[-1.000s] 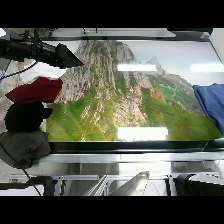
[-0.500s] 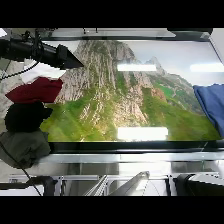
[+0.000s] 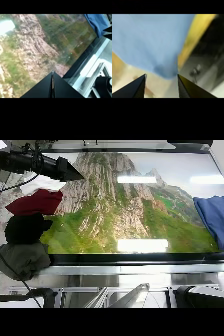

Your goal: Fold the shirts.

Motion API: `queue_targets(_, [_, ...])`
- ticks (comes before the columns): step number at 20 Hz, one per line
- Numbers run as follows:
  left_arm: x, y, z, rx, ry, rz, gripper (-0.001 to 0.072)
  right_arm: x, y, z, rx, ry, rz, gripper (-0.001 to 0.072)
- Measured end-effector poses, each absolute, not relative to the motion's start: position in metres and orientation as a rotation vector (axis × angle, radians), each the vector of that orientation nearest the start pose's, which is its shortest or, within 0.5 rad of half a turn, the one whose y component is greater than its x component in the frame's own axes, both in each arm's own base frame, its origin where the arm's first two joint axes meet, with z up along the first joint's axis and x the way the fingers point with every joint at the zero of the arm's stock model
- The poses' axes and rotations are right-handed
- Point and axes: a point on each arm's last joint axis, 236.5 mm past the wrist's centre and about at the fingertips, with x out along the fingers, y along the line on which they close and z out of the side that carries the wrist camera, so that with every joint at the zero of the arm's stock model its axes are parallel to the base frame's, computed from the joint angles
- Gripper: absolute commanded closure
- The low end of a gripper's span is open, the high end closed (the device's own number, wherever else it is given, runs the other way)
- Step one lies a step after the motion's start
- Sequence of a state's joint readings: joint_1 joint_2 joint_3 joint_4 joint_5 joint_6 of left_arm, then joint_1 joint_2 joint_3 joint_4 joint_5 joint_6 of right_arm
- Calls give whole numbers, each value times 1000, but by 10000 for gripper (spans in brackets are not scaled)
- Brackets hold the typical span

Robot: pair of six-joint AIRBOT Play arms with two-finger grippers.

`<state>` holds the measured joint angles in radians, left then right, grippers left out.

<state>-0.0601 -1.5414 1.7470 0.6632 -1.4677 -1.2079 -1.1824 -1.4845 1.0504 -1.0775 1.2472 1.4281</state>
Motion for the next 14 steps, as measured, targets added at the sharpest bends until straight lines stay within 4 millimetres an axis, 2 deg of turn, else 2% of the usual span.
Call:
queue_targets(3, [416,-211,175,-311,1034,-967,694,212,-249,-75,1261,1206,-528,278])
queue_targets(8, [407,-211,172,-303,1068,-987,694,206,-239,-74,1267,1254,-503,278])
queue_targets(14, [404,-211,172,-298,1078,-996,694,209,-227,-68,1298,1267,-445,282])
